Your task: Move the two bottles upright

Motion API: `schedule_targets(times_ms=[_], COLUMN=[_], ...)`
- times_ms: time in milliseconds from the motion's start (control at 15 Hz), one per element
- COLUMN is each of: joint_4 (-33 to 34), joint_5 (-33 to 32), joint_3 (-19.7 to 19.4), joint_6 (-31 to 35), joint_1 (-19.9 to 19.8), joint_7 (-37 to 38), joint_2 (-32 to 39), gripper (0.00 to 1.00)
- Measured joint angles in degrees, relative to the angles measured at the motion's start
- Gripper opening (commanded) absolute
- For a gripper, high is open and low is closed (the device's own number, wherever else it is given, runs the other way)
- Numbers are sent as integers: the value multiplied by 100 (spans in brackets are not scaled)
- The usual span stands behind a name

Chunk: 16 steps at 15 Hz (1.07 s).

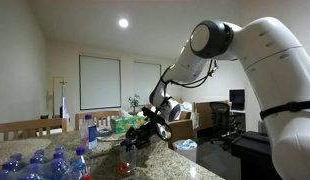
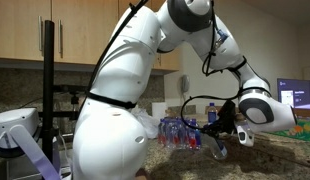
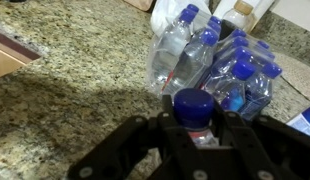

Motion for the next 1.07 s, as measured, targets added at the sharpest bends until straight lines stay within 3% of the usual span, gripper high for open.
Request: schedule_targets(times_ms=[1067], joint_4=[-8], joint_5=[1944], joint_3=[-15], joint_6=[215], joint_1=[-19], joint_7=[9], joint_2=[419], gripper=[10])
